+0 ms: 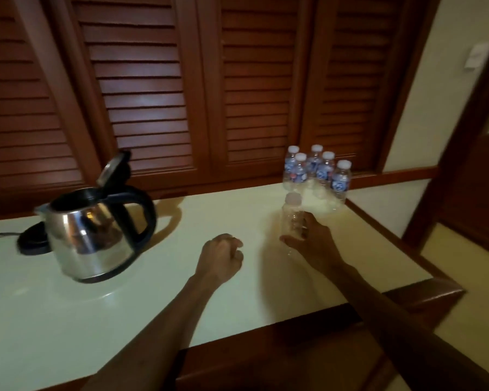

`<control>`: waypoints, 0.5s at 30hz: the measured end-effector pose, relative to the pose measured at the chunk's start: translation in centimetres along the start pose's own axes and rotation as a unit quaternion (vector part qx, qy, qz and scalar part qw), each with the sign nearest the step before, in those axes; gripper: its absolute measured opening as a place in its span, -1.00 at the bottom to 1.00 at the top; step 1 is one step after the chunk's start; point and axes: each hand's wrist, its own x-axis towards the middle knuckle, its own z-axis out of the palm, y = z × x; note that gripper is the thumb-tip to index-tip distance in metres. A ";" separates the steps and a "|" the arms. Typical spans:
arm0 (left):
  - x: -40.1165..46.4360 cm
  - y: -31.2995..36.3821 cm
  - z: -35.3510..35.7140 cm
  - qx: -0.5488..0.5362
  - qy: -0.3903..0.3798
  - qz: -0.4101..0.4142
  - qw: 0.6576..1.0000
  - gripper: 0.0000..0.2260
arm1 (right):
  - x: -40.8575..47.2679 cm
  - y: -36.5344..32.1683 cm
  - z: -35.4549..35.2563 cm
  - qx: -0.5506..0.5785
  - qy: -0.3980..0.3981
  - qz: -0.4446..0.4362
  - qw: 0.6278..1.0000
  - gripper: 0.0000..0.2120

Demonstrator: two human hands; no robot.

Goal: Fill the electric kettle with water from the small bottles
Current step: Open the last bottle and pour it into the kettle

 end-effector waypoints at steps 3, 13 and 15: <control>3.5 0.8 1.7 -0.005 0.000 -0.028 1.000 -0.74 | 2.6 2.6 -1.9 0.005 0.017 0.009 1.000 -0.36; 5.0 0.1 3.9 0.026 0.058 -0.043 0.997 -0.57 | 11.9 5.8 -2.8 -0.037 0.058 0.037 0.997 -0.41; 5.1 0.1 4.0 0.028 0.069 -0.041 0.996 -0.55 | 13.0 6.2 -2.6 -0.035 0.065 0.043 0.996 -0.41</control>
